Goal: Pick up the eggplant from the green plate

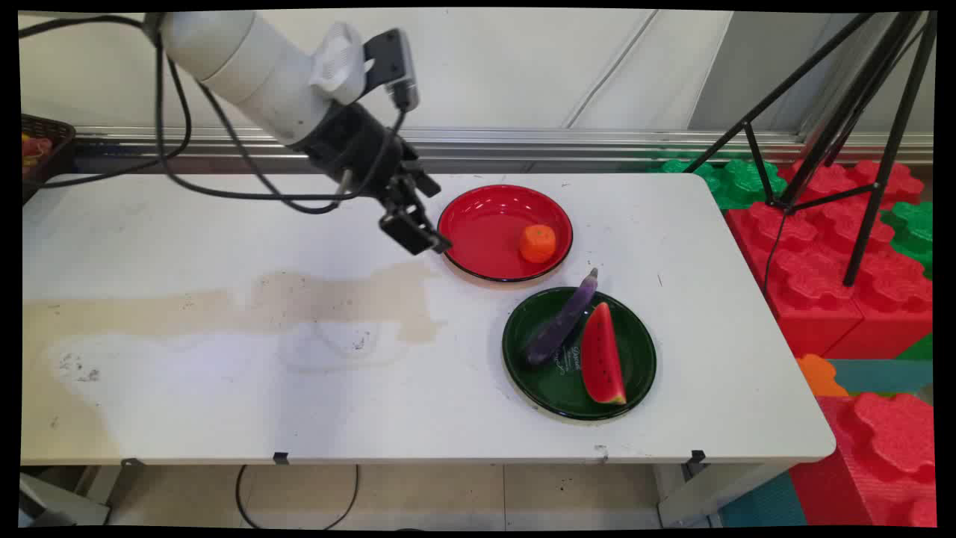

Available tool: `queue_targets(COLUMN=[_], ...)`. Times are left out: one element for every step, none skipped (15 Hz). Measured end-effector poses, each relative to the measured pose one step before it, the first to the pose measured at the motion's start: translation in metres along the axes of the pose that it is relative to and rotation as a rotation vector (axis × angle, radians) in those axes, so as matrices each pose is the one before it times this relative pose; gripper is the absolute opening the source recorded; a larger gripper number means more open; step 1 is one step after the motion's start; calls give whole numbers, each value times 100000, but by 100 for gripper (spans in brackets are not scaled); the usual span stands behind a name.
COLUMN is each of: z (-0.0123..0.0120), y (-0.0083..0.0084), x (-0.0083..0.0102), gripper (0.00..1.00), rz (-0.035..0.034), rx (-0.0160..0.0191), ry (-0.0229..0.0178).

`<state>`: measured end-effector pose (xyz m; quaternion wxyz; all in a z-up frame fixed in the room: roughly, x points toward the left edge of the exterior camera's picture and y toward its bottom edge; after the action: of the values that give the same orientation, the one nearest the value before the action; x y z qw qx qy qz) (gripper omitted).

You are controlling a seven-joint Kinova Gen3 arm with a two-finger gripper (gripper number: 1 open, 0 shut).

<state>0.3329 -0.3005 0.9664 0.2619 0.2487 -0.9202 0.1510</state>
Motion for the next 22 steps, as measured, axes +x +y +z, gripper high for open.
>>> queue_targets(z=[157,188,267,170,182,324,226,480,490,355,586,410,806,883,776,549,846,1002,1012,864,1032,732], y=[269,309,379,253,256,422,273,519,483,322,479,330,656,628,526,350,514,561,531,428,453,304], x=[658,713,831,477,456,691,431,759,667,406,564,362,699,553,401,278,414,448,415,347,392,277], gripper=[100,100,100,100,100,100,100,100,100,100,100,100,100,100,100,100,100,100,100,100,100,100], rz=[-1231,-1237,-1582,-883,-1026,-1524,-1031,-1547,-906,-507,-638,-334,-742,-379,-239,-59,-25,-60,-127,-59,-76,-56], rx=[685,612,650,358,366,511,381,596,518,311,509,256,464,148,43,13,-125,-126,-136,-171,-143,-105], ry=[-195,-326,-548,-385,-411,-773,-498,-977,-884,-715,-1159,-866,-1579,-1651,-1487,-938,-1429,-1564,-1511,-1254,-1380,-918])
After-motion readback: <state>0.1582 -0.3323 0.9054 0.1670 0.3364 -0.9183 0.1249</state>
